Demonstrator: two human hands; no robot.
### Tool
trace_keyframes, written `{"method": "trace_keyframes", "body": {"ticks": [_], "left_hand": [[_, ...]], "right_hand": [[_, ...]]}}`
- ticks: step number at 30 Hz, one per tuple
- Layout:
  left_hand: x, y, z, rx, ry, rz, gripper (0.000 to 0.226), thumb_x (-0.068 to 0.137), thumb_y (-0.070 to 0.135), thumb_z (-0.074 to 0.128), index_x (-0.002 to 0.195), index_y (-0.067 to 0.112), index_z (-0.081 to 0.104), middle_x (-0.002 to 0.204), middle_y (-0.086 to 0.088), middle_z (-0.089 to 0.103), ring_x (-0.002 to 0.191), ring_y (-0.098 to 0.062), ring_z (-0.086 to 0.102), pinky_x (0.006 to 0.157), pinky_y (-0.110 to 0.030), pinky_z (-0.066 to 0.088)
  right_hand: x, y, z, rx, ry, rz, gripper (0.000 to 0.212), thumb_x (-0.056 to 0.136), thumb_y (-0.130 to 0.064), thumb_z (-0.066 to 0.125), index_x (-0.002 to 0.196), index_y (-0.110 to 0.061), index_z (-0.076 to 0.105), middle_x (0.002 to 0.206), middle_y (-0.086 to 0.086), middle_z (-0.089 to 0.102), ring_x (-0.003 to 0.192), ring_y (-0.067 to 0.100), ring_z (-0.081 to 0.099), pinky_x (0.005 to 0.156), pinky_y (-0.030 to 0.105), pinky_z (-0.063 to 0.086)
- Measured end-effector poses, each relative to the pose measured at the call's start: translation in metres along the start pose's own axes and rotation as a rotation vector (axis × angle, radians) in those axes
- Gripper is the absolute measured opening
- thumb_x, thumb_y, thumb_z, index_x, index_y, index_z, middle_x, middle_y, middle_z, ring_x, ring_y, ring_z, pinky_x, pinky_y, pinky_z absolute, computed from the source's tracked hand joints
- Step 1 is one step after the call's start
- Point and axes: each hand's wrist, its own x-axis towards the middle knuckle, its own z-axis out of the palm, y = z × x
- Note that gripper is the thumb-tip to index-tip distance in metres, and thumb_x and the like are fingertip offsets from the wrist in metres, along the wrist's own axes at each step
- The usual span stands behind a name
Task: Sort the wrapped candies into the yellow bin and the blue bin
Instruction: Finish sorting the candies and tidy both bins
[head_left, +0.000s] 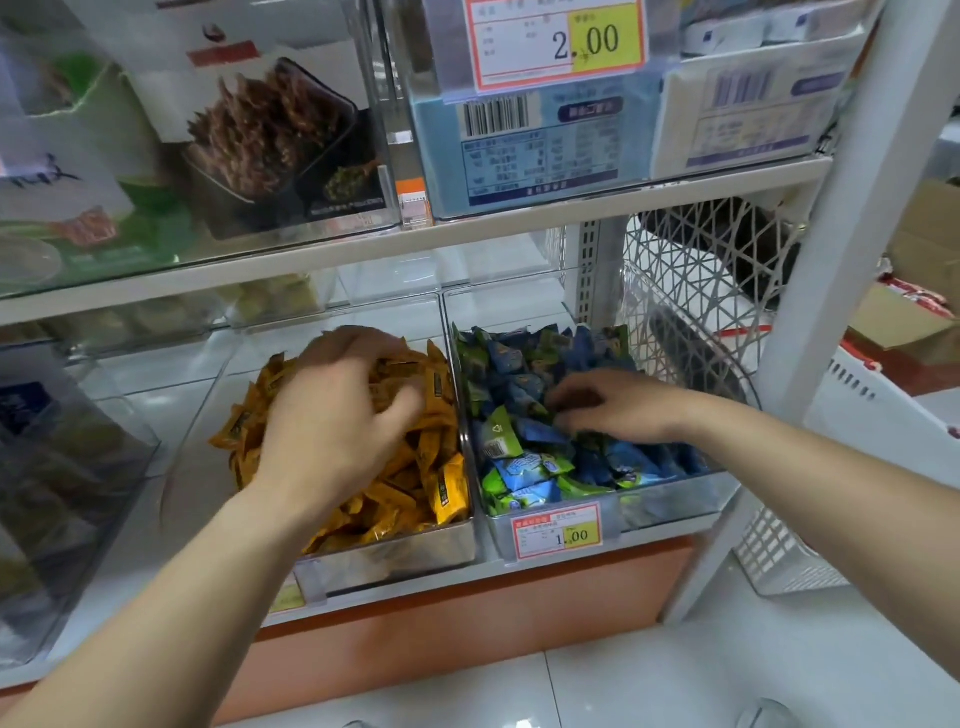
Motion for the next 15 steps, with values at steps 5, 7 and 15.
{"method": "trace_keyframes", "body": {"ticks": [5,7,15], "left_hand": [[-0.009,0.036,0.032,-0.087,-0.179,0.07,0.071,0.083,0.07,0.044,0.141,0.028,0.044,0.13,0.001,0.058,0.11,-0.019,0.059,0.08,-0.025,0.044],[-0.011,0.039,0.049,-0.068,-0.225,0.072,0.071,0.085,0.064,0.052,0.145,0.026,0.04,0.15,0.005,0.038,0.131,-0.018,0.045,0.096,-0.029,0.044],[-0.013,0.041,0.072,-0.126,-0.142,0.03,0.062,0.083,0.056,0.049,0.138,0.027,0.049,0.151,0.011,0.029,0.139,-0.016,0.032,0.103,-0.031,0.039]], "right_hand": [[0.019,0.014,0.008,-0.244,-0.141,0.11,0.089,0.081,-0.057,0.067,0.154,-0.033,0.024,0.148,-0.004,0.049,0.119,0.02,0.053,0.081,0.023,0.042],[0.025,0.016,0.014,-0.242,-0.153,0.06,0.088,0.076,-0.046,0.075,0.151,-0.031,0.03,0.124,-0.013,0.061,0.092,0.009,0.055,0.064,0.018,0.037],[0.05,0.01,0.028,-0.129,-0.212,-0.008,0.094,0.075,-0.048,0.083,0.151,-0.032,0.032,0.151,-0.006,0.046,0.136,0.02,0.045,0.111,0.032,0.036]]}}
